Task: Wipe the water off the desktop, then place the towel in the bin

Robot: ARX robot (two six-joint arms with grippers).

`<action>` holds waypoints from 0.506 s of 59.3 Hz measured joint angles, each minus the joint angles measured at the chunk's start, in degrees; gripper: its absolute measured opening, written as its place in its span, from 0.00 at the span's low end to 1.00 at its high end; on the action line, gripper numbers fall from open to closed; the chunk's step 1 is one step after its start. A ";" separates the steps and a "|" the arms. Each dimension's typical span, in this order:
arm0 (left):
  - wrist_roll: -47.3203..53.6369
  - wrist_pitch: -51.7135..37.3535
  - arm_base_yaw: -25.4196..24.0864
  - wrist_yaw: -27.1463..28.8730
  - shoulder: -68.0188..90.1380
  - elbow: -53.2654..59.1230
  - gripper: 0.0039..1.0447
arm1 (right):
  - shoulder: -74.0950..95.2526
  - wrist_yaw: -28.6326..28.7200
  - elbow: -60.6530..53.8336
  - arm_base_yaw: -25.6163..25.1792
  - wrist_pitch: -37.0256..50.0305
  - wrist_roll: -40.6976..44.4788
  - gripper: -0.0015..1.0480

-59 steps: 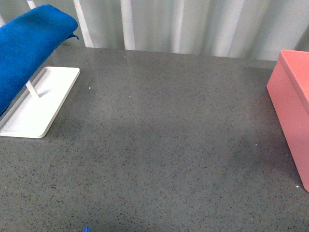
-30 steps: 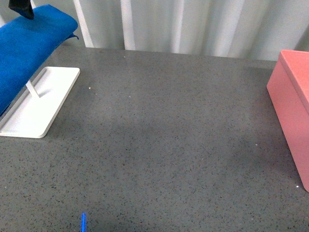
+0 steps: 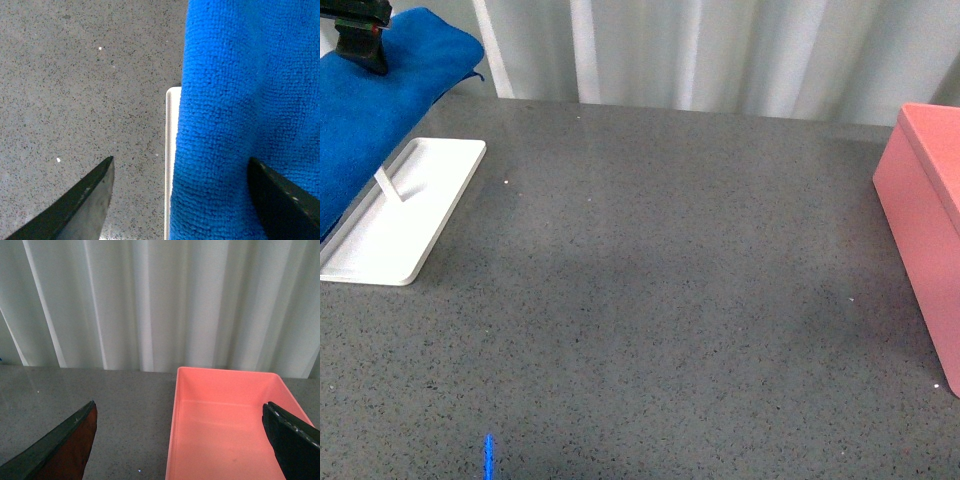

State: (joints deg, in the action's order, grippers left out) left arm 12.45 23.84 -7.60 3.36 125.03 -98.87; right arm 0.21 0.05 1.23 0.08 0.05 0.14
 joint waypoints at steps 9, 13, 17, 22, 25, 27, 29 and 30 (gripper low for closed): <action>0.20 -0.26 0.26 -0.15 0.00 0.04 0.53 | 0.00 0.00 0.00 0.00 0.00 -0.02 0.93; 0.39 -0.37 0.52 -0.17 0.00 0.11 0.43 | 0.00 0.00 0.00 0.00 0.00 -0.02 0.93; 0.46 -0.39 0.72 -0.33 -0.02 0.11 0.33 | 0.00 0.00 0.00 0.00 0.00 -0.02 0.93; 0.44 -0.48 1.03 -0.52 -0.24 0.11 0.16 | 0.00 0.00 0.00 0.00 0.00 -0.02 0.93; 0.39 -0.48 1.14 -0.55 -0.46 0.11 0.10 | 0.00 0.00 0.00 0.00 0.00 0.00 0.93; 0.37 -0.48 1.22 -0.61 -0.66 0.11 0.06 | 0.00 0.00 0.00 0.00 0.00 0.00 0.93; 0.24 -0.48 1.25 -0.61 -0.85 0.11 0.03 | 0.00 0.00 0.00 0.00 0.00 0.00 0.93; 0.22 -0.48 1.29 -0.59 -0.98 0.11 0.03 | 0.00 0.00 0.00 0.00 0.00 0.00 0.93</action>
State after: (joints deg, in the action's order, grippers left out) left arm 12.67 23.35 -6.31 2.76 124.05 -98.76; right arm 0.21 0.05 1.23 0.08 0.05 0.14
